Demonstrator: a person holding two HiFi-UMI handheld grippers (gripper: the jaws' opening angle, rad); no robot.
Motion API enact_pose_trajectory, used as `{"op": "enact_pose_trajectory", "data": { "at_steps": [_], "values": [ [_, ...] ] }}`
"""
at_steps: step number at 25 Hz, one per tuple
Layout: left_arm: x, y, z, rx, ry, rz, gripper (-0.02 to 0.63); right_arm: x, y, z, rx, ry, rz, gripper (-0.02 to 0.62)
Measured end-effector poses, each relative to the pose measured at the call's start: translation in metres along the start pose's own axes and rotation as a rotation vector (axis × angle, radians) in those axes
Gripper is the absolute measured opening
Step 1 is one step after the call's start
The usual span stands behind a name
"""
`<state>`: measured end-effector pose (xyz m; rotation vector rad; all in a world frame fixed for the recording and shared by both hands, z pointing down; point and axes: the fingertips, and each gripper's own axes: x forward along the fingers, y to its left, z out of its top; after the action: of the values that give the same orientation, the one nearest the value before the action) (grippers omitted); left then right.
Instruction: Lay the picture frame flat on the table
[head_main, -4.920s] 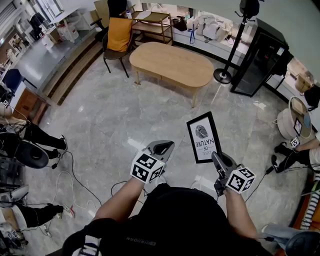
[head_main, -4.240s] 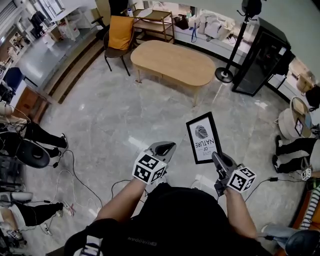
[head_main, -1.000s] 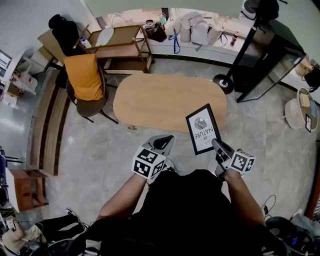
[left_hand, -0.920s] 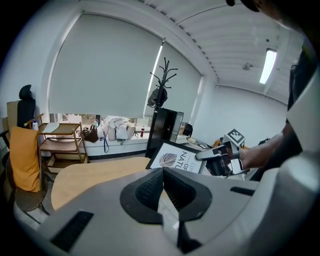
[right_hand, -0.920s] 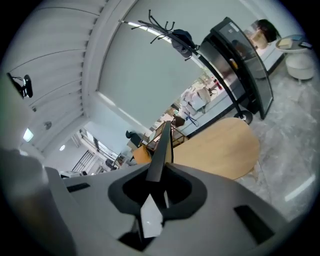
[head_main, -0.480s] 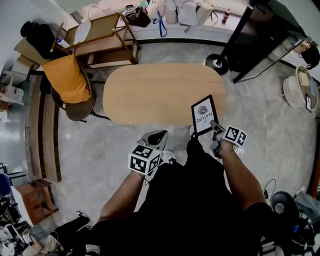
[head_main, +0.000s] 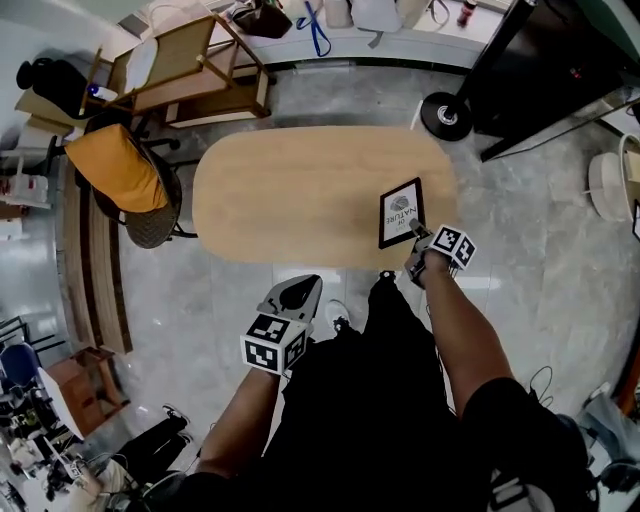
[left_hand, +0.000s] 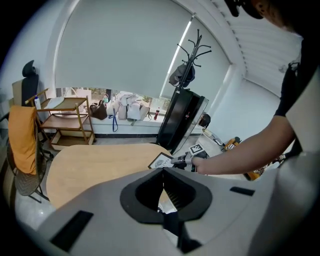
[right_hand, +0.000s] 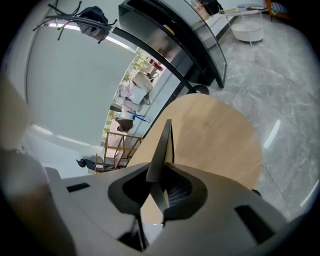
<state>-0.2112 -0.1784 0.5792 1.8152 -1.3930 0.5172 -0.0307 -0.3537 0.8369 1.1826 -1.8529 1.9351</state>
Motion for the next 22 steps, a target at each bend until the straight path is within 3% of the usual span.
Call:
{"op": "enact_pose_trajectory", "data": {
  "at_steps": [6,9,11,15,19,22],
  "values": [
    [0.041,0.007,0.021,-0.03,0.028,0.034,0.005,0.073,0.002,0.041,0.118,-0.001,0.132,0.041],
    [0.051,0.015,0.013,-0.067,0.075,0.063,0.005,0.088,-0.019,0.032,0.091,0.063,0.091,0.041],
    [0.055,0.02,0.01,-0.097,0.096,0.079,0.005,0.095,-0.037,0.018,0.033,0.137,0.051,0.075],
    [0.061,0.029,0.005,-0.126,0.125,0.097,0.005,0.11,-0.051,-0.008,-0.174,0.288,0.023,0.248],
    [0.065,0.032,-0.003,-0.155,0.144,0.1,0.005,0.118,-0.071,-0.039,-0.516,0.5,-0.075,0.278],
    [0.067,0.035,0.0,-0.161,0.137,0.1,0.005,0.116,-0.094,-0.058,-0.756,0.688,-0.213,0.279]
  ]
}}
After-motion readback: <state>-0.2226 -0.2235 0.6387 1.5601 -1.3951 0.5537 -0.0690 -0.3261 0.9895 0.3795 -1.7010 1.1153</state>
